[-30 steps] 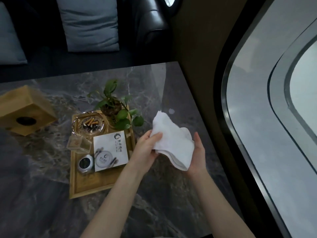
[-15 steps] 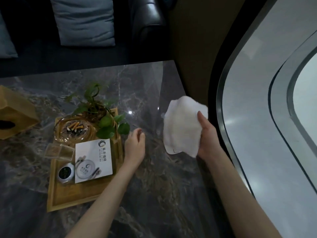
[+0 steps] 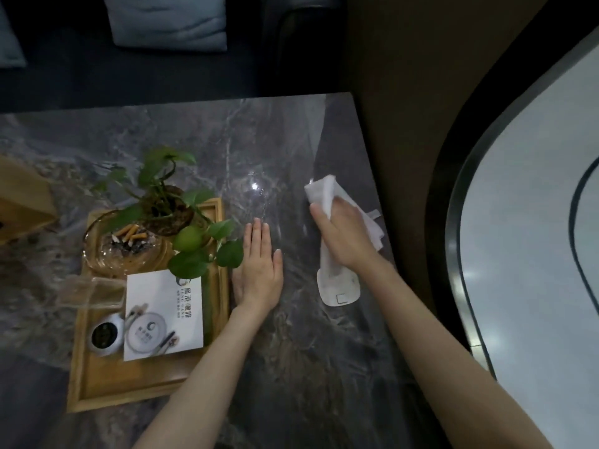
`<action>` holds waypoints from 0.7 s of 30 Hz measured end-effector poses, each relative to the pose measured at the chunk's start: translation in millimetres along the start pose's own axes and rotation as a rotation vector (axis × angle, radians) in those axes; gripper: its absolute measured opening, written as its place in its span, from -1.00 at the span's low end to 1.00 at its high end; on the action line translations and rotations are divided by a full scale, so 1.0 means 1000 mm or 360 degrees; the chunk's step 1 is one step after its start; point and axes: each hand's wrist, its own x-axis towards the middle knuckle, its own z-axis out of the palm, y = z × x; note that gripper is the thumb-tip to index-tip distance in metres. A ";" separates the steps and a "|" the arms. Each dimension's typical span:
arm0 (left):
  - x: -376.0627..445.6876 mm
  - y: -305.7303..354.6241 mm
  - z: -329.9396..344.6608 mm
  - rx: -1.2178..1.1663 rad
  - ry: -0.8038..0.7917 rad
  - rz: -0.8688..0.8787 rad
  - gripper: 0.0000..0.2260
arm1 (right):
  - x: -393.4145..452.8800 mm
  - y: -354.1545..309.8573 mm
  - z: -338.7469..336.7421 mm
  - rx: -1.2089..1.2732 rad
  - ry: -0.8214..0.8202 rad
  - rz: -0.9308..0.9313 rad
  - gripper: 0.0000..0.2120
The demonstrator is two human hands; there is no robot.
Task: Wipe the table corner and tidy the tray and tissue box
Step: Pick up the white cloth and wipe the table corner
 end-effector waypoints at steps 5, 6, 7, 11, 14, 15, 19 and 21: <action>0.001 -0.003 0.004 -0.0057 0.0081 0.0020 -0.56 | -0.004 0.012 0.049 -0.0409 -0.0062 0.0046 -0.41; 0.002 -0.003 0.004 -0.0078 0.0086 0.0019 -0.56 | -0.006 0.014 0.055 -0.0533 -0.0013 0.0008 -0.36; 0.002 -0.004 0.005 -0.0078 0.0081 0.0021 -0.57 | -0.008 0.015 0.060 -0.0624 0.0000 -0.0021 -0.33; 0.005 -0.006 0.008 0.0031 0.0087 0.0016 -0.52 | -0.002 0.021 0.074 -0.0784 0.0026 0.0047 -0.28; 0.004 -0.010 0.013 0.0134 0.0086 0.0016 -0.50 | 0.002 0.024 0.075 -0.0810 0.0082 0.0068 -0.30; 0.004 -0.010 0.014 0.0134 0.0078 0.0013 -0.49 | 0.004 0.025 0.074 -0.0802 0.0093 0.0077 -0.30; 0.003 -0.007 0.010 0.0080 0.0053 0.0007 -0.51 | 0.022 0.036 0.059 -0.0821 0.0164 0.0106 -0.30; 0.004 -0.005 0.009 0.0060 0.0081 0.0005 -0.52 | 0.035 0.043 0.049 -0.0837 0.0179 0.0135 -0.33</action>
